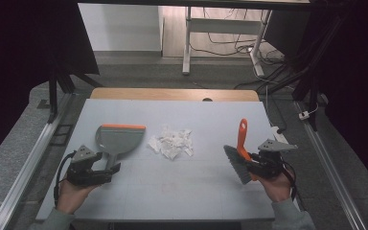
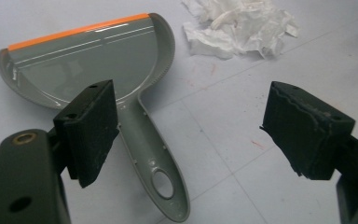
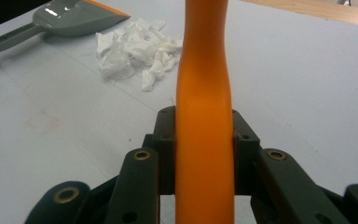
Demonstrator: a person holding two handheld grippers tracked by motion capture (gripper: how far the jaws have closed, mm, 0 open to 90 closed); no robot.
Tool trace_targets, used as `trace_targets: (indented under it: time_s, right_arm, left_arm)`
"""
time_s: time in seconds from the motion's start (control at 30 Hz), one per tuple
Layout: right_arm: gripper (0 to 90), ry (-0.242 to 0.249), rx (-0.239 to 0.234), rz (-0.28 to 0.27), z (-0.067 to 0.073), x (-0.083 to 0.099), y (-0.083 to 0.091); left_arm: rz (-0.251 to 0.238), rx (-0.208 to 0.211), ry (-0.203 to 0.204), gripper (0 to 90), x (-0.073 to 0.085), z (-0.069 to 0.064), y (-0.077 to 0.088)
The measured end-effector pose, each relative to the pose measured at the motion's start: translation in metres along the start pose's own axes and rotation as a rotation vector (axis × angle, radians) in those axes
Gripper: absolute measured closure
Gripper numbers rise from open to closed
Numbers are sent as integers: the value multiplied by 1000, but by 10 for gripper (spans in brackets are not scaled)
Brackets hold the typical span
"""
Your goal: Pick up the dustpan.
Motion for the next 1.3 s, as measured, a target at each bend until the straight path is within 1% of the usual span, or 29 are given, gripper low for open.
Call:
trace_targets:
  time_s: [0.17, 0.37, 0.53, 0.67, 0.73, 0.87, 1.0, 1.1, 1.17, 1.3]
  right_arm:
    - [702, -3, 1, -7, 0, -1, 2]
    - [703, -5, 4, -9, 0, -2, 3]
    - [702, 0, 4, -9, 0, -2, 3]
    - [702, -6, 8, -13, -1, -3, 4]
    - [702, -9, 11, -14, -1, -3, 5]
    - [702, -15, 14, -17, -2, -4, 6]
    - [702, -14, 12, -21, -2, -4, 6]
    - [703, -12, 12, -22, -1, -5, 6]
    - [702, -12, 14, -22, -1, -5, 6]
    - [702, -15, 15, -21, -2, -5, 6]
  left_arm:
    - [5, 7, -14, 190, -1, -4, 0]
    - [-3, 19, 6, 190, -3, -4, 2]
    - [-5, 19, 5, 188, -7, -5, 4]
    - [-3, 2, -1, 173, -10, -5, 8]
    - [-6, -8, 3, 174, -13, -5, 10]
    - [-6, -26, 25, 179, -18, -2, 14]
    - [-12, -52, 24, 180, -23, 0, 21]
    - [-11, -61, 30, 180, -25, 2, 22]
    - [-3, -66, 41, 179, -25, 4, 21]
    - [30, -75, 79, 167, -24, 7, 16]
Point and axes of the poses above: each handheld gripper's, and its own axes: y roughly backward along the jaws, x roughly out of its underside, z roughly to its left, the point moved 9 cm from there along -y, roughly forward along the jaws, and after that the axes turned 7 degrees about x, right-handed, at the moved point
